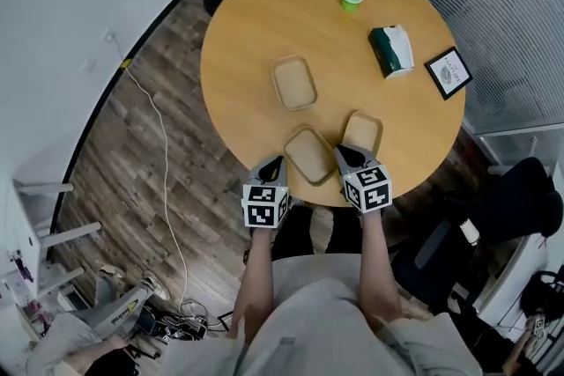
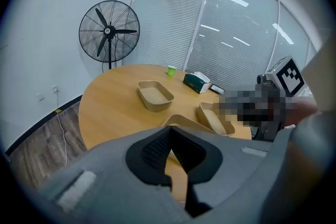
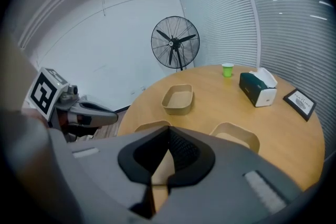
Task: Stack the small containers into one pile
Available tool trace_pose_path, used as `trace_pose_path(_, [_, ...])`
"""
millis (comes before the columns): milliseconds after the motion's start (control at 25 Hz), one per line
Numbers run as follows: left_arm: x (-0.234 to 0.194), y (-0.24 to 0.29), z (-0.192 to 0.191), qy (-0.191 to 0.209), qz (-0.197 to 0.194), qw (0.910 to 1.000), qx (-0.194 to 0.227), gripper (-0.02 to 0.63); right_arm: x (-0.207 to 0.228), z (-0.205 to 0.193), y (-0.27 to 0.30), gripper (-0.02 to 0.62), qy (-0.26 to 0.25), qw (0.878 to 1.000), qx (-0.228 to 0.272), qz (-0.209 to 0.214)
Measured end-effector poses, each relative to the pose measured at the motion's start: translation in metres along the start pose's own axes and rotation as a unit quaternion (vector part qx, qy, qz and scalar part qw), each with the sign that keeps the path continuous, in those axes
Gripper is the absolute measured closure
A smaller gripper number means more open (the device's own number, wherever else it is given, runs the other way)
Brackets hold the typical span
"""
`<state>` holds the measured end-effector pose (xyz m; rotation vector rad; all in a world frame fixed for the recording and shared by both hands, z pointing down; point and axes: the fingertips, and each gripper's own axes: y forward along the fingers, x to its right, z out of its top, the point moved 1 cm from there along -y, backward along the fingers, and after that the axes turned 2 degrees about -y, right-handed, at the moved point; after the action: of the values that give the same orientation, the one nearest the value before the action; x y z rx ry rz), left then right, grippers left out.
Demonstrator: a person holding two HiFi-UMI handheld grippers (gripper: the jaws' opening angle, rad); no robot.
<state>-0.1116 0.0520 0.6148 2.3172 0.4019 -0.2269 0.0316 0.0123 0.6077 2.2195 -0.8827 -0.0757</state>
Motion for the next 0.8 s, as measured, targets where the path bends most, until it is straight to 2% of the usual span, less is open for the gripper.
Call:
trace_pose_path(200, [-0.003, 0.005, -0.015, -0.043, 0.040, 0.9983, -0.005, 0.600, 0.003, -0.008, 0.027, 0.595, -0.026, 0.997, -0.047, 0.050])
trace_pose_path(360, [-0.001, 0.003, -0.033, -0.084, 0.093, 0.9922, -0.004, 0.598, 0.005, -0.016, 0.040, 0.594, -0.055, 0.991, -0.082, 0.093])
trace_pose_path(440, [0.004, 0.004, -0.040, -0.101, 0.110, 0.9887, -0.004, 0.597, 0.004, -0.019, 0.045, 0.551, -0.064, 0.986, -0.097, 0.117])
trace_pose_path(600, [0.012, 0.010, -0.051, -0.131, 0.127, 0.9833, -0.006, 0.567, 0.005, -0.029, 0.052, 0.534, -0.084, 0.977, -0.128, 0.147])
trace_pose_path(800, [0.021, 0.017, -0.061, -0.158, 0.125, 0.9792, -0.020, 0.528, 0.003, -0.038, 0.057, 0.499, -0.115, 0.969, -0.150, 0.156])
